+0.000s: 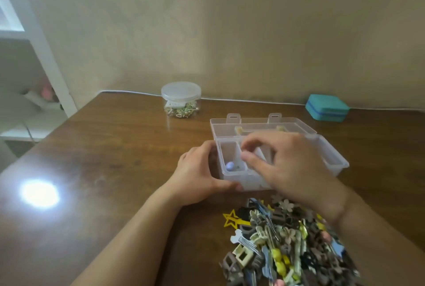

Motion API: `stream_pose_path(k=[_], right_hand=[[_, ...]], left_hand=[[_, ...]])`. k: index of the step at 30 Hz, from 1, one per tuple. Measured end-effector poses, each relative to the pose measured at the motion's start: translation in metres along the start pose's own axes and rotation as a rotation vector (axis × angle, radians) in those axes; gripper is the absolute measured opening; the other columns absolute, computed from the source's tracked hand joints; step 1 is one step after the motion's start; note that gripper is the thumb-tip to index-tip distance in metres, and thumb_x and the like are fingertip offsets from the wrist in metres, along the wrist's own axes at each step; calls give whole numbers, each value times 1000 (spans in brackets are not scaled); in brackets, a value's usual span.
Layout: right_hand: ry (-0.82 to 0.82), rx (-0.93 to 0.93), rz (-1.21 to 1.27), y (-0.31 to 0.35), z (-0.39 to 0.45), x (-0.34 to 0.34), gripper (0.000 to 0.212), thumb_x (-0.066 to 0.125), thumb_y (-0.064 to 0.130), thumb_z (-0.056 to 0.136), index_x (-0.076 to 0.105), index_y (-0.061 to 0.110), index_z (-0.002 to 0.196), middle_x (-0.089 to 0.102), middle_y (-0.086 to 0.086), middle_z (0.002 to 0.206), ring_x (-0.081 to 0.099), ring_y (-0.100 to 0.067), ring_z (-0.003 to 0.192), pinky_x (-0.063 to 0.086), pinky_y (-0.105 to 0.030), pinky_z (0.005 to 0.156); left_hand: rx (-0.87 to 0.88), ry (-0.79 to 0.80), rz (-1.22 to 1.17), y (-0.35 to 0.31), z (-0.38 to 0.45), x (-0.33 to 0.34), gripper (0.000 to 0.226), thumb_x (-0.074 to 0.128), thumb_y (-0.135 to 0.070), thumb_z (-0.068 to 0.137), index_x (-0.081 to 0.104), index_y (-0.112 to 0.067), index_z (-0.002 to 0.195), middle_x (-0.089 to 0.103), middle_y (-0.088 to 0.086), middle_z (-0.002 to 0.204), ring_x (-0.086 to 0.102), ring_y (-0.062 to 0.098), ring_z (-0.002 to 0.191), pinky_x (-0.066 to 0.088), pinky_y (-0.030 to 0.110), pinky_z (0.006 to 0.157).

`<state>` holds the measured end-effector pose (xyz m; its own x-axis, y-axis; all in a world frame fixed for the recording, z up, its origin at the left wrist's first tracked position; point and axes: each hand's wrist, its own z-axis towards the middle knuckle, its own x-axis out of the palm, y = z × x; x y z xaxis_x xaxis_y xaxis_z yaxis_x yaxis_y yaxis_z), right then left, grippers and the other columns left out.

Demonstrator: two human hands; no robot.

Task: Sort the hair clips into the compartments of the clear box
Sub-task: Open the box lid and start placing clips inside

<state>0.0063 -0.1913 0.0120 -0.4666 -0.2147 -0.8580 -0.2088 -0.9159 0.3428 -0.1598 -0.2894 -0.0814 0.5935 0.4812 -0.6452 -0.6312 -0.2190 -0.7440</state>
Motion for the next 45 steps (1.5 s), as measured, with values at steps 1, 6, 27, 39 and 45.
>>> stream_pose_path(k=[1,6,27,39,45], right_hand=[[40,-2,14,-1,-8,-10,1,69,29,84,70,29,85,66,18,74,55,14,67,39,-7,57],[357,26,-280,-13,-29,-9,22,55,44,90,64,44,110,69,20,97,61,1,90,53,-28,81],[303,170,-85,-14,-35,5,18,64,41,85,60,46,102,63,26,78,55,8,73,46,-17,64],[477,92,-299,-2,-40,16,20,53,47,81,59,35,95,51,13,94,55,-13,85,37,-31,64],[368,182,-103,-11,-38,12,17,61,53,84,60,36,84,62,19,83,56,0,76,49,-25,68]], left_hand=[[-7,5,15,0,1,0,95,75,-79,43,46,-42,125,59,-20,119,54,8,114,43,43,102],[-35,5,79,-5,0,-3,95,72,-77,45,42,-42,128,53,-20,122,40,5,118,31,43,110],[-45,12,89,-14,-4,-3,87,81,-62,59,38,-42,131,45,-24,118,30,-2,113,22,30,107],[-51,33,101,-12,-2,-2,88,78,-66,60,35,-41,133,44,-22,124,32,3,121,19,34,110],[-51,46,112,-8,0,-2,94,70,-78,51,35,-44,132,48,-19,130,35,6,126,21,36,112]])
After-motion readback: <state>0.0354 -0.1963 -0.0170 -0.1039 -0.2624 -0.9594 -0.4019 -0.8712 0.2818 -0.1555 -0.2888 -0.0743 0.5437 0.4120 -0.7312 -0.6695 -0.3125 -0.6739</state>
